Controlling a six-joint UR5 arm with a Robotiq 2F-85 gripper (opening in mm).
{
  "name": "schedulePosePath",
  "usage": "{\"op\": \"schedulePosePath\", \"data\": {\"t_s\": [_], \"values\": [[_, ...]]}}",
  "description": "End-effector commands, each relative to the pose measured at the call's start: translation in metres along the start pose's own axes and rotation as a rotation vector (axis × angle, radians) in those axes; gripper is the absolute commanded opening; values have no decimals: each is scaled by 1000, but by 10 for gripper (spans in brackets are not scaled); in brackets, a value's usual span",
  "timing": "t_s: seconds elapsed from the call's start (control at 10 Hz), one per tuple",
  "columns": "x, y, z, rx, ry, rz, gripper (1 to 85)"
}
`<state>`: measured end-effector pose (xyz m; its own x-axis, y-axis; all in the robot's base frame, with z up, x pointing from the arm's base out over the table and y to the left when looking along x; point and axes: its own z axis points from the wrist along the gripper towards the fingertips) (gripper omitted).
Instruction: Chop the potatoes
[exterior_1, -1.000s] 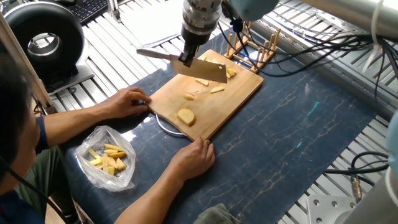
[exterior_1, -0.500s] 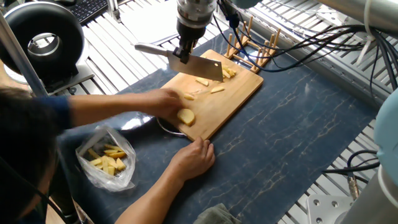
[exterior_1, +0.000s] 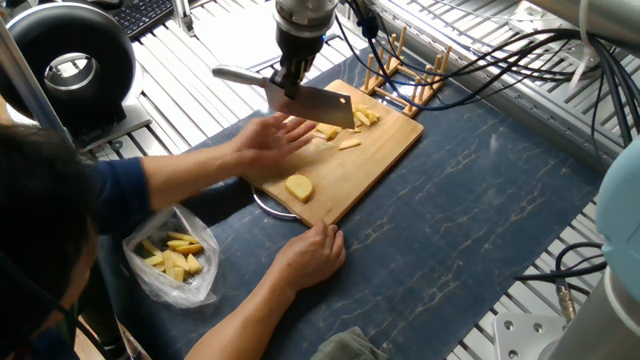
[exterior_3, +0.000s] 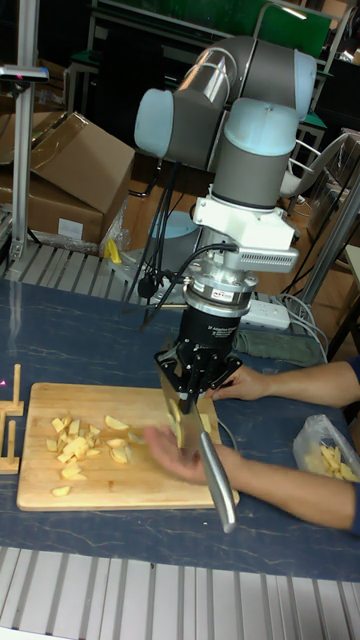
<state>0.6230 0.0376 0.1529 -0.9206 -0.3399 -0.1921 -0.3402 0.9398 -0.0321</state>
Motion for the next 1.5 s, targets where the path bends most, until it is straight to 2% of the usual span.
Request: {"op": "schedulePosePath", "data": {"t_s": [0.0, 0.7, 1.1, 1.4], "values": [[-7, 1, -5, -20, -13, 6, 10], [-14, -9, -6, -30, -21, 6, 10], [-16, -27, -11, -15, -29, -22, 10], [-13, -33, -11, 4, -15, -38, 10]]}}
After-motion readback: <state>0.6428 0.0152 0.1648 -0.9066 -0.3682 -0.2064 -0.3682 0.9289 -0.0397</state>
